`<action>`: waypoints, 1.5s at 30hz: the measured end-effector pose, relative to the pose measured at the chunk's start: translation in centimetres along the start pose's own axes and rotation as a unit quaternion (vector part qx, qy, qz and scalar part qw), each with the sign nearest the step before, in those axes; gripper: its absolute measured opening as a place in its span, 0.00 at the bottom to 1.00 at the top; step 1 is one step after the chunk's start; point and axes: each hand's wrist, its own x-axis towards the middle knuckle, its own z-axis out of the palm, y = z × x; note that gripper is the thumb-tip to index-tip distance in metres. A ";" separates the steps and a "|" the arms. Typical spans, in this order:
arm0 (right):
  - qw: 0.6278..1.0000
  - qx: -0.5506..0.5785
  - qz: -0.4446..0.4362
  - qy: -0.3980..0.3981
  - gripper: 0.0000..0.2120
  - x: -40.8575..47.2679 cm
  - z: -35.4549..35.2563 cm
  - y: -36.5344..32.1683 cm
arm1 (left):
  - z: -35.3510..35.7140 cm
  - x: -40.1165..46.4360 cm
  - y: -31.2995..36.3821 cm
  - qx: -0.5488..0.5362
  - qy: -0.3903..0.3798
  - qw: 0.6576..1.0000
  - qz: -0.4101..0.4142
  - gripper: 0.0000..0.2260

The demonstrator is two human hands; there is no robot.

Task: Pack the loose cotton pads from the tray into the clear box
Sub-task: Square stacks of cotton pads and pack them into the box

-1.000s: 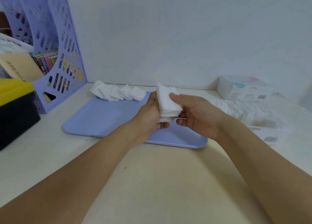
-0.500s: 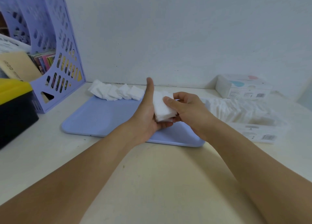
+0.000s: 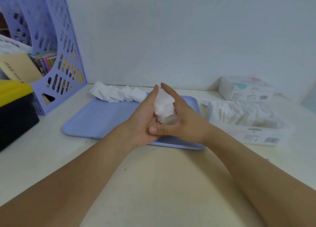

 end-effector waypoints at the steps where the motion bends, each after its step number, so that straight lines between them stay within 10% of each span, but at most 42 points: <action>1: 1.000 0.003 0.000 0.007 0.56 0.1 -0.1 0.0 | 0.1 -0.1 0.0 0.012 -0.004 1.000 0.000 0.25; 11: 0.977 -0.191 -0.090 0.019 0.43 0.0 -2.1 0.0 | 0.6 0.2 -1.0 0.280 0.054 0.957 0.062 0.12; 20: 0.989 -0.083 -0.083 0.086 0.35 0.4 -2.1 0.5 | 0.0 0.3 0.0 0.014 0.022 0.999 0.019 0.22; 45: 0.990 -0.070 -0.028 0.118 0.31 0.5 -2.6 0.8 | -0.2 1.4 -1.0 0.185 0.088 0.970 0.133 0.16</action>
